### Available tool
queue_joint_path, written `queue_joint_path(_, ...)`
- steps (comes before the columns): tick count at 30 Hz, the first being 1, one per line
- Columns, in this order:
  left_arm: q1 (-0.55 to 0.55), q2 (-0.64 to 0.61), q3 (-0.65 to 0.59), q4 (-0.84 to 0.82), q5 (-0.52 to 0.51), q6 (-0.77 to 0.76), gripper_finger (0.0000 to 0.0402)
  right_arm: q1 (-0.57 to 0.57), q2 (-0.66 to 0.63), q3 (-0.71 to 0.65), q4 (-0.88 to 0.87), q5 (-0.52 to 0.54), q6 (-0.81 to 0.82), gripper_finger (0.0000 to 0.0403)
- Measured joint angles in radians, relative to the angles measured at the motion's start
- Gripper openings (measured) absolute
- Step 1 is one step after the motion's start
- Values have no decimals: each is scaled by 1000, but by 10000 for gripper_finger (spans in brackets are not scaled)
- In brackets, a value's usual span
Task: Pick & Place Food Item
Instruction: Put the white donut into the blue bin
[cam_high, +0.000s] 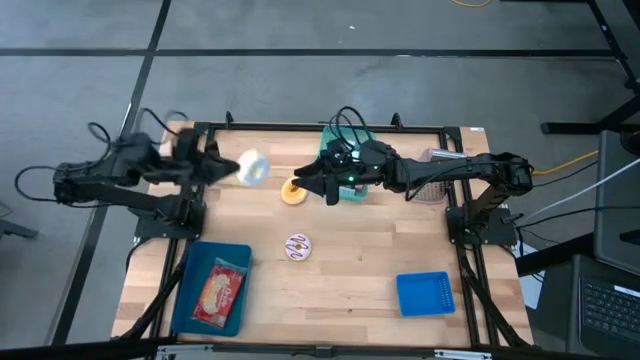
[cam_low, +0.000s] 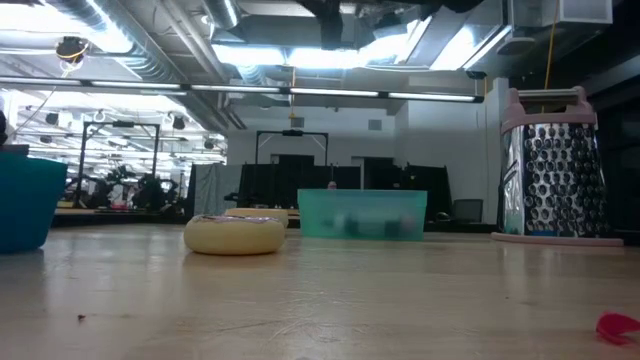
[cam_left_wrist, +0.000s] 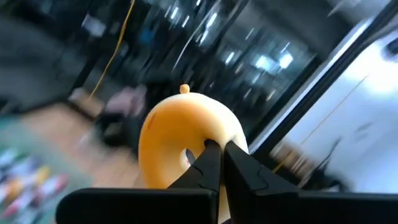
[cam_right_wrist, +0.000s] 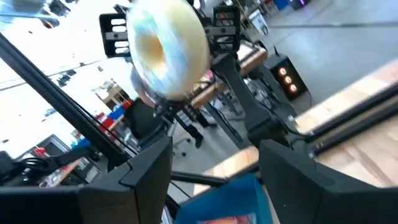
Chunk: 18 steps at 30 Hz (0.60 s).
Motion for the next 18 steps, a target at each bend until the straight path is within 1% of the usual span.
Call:
queue_joint_path(4,3,-4,-1,124,0,7,2,-2,0,29,23,1,-11,235)
queue_joint_path(7,3,25,-1,250,4,25,2,-2,6,74,26,1,-50,235)
queue_joint_path(10,4,82,-1,366,50,35,2,-2,8,115,22,1,-77,235)
queue_joint_path(13,3,144,-1,447,86,29,2,-2,8,147,24,0,-83,235)
queue_joint_path(18,4,267,-1,588,139,21,2,-2,8,171,23,-21,-81,235)
